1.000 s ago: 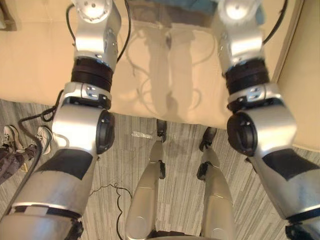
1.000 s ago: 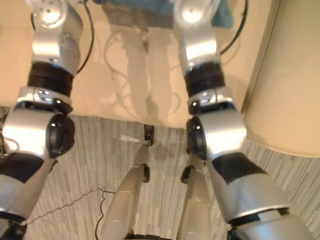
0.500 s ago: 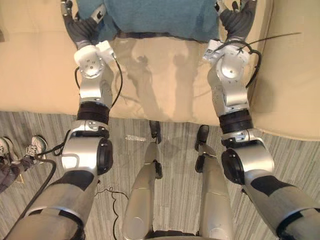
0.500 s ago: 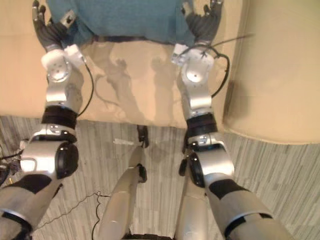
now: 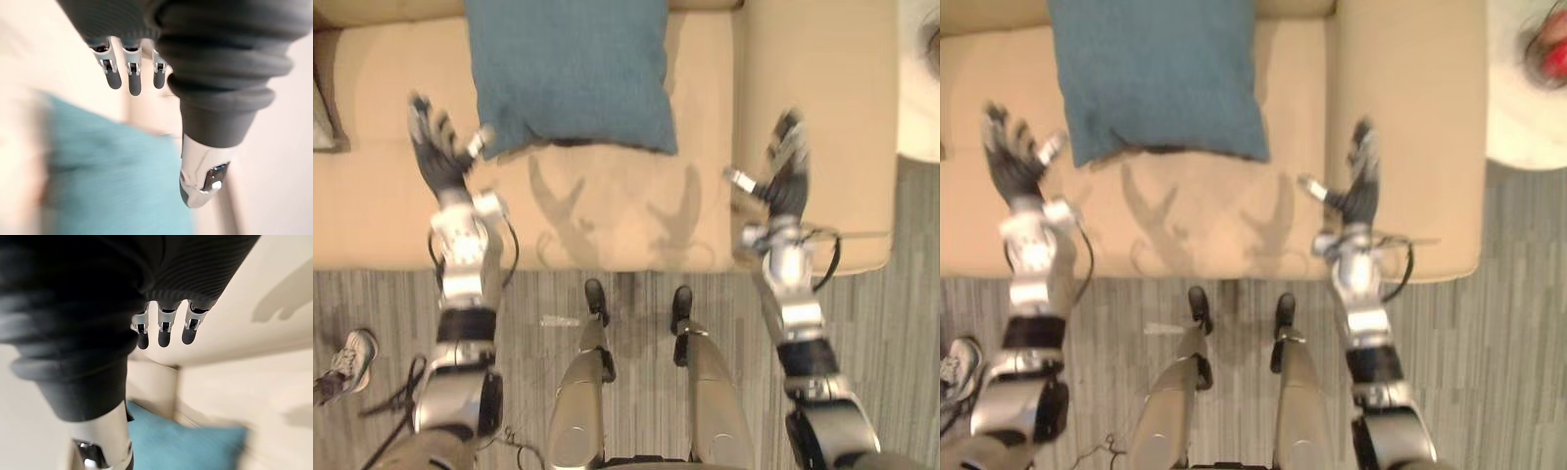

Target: Pick up cushions and gather them together orderly.

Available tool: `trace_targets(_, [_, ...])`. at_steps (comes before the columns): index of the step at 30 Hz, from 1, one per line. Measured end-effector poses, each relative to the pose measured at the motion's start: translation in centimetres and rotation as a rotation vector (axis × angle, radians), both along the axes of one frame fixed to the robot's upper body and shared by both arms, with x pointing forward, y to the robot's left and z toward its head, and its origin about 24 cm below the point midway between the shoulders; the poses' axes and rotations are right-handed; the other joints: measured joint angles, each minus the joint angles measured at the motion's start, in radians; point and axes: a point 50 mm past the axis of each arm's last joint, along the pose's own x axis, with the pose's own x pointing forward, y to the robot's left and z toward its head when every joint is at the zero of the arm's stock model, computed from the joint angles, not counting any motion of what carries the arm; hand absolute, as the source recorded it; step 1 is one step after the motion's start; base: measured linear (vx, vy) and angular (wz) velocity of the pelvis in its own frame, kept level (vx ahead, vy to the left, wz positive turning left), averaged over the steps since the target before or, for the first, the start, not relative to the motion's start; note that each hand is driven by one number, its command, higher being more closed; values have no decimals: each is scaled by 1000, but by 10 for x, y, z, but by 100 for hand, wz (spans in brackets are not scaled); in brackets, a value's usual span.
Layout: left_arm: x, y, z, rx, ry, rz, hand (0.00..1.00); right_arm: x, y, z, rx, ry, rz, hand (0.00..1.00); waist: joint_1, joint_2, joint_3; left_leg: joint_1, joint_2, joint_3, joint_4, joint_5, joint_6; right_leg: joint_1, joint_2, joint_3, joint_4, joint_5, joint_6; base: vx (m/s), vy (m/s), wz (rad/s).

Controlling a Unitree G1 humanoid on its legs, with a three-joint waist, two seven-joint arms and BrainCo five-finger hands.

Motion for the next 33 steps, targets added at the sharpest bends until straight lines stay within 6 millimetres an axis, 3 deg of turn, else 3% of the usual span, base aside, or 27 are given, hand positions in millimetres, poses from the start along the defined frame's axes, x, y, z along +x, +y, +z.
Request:
trace_targets(2, [-32,-8,-66,-19,251,-47,0,-20,-3,-54,-17,219,8,0,-7,-7,-66,49,-1,0,0,-13,1,70,4,1,-49,3,4,178,-19,-6])
trace_targets(5, [-80,-9,-134,-36,570,-59,0,-50,-6,-110,-12,461,-11,0,-16,-9,-141,128,-2,5,0,-40,4,177,12,7,-120,12,14,202,-8,-9])
trace_targets(8, [-128,-10,-180,-92,823,-26,0,-79,-3,-149,1,642,-25,0,-22,-9,-190,212,-3,20,0,-72,-1,275,16,19,-173,17,22,145,10,-19])
trace_targets(10, [-152,-14,-198,-114,944,-25,0,-97,-2,-171,-22,760,-20,0,-24,-10,-215,250,-4,27,0,-85,-2,318,17,23,-196,19,24,91,23,-9])
trace_targets(16, [-190,-23,-216,-145,1089,-49,0,-135,-4,-204,-50,970,-18,0,-25,-8,-242,314,-4,12,0,-98,-9,396,17,9,-227,20,24,3,9,3])
trace_targets(20, [-181,-25,-214,-126,1075,-71,0,-139,-8,-207,-60,997,-30,0,-29,-7,-242,237,-9,-53,45,-95,-6,379,10,-55,-235,28,19,-63,8,49])
trace_targets(23, [-178,-28,-213,-106,1068,-94,0,-129,-8,-205,-68,984,-31,0,-20,-4,-243,147,-3,-85,112,-93,-11,320,4,-75,-209,48,2,-96,7,16])
trace_targets(24, [-177,-31,-213,-107,1067,-102,0,-123,-6,-203,-65,972,-31,0,-11,-14,-235,109,-6,-98,230,-164,-23,305,-19,-69,-198,56,-2,-64,73,-25])
trace_targets(25, [-179,-34,-214,-120,1075,-104,0,-124,-6,-203,-69,973,-32,0,-10,-15,-235,89,-4,-96,378,-241,1,309,-30,-57,-186,58,0,-49,87,-44])
trace_targets(26, [-183,-33,-215,-130,1076,-90,0,-128,-9,-205,-74,983,-41,0,-11,-15,-235,102,3,-94,535,-320,-15,321,-43,-44,-174,63,7,-36,56,-42])
trace_targets(27, [-185,-34,-216,-133,1080,-90,0,-131,-12,-205,-79,989,-49,0,-13,-3,-241,124,16,-94,574,-350,-48,327,-41,-33,-178,70,17,-70,118,-47])
trace_targets(28, [-185,-39,-216,-142,1078,-100,0,-134,-17,-206,-86,995,-62,0,-22,34,-258,152,30,-103,550,-406,-93,326,-28,-17,-188,88,33,-82,188,-42])
trace_targets(29, [-180,-44,-215,-145,1063,-118,0,-134,-21,-205,-83,1001,-78,0,-29,54,-262,177,18,-96,471,-430,-58,315,-21,0,-211,116,45,-120,237,-33])
trace_targets(30, [-174,-43,-213,-131,1051,-126,0,-134,-16,-206,-67,1004,-72,0,-30,37,-257,192,-6,-88,425,-411,-31,309,-35,16,-225,135,49,-168,211,-31])
trace_targets(31, [-168,-40,-210,-102,1035,-141,0,-133,-7,-207,-60,1005,-53,0,-31,-1,-233,219,-34,-69,365,-374,-7,304,-51,25,-237,162,46,-187,129,-22])
trace_targets(33, [-169,-36,-211,-78,1046,-151,0,-136,-1,-209,-57,1016,-38,0,-32,-34,-225,202,-47,-60,374,-368,4,286,-65,37,-232,180,58,-218,83,-17])
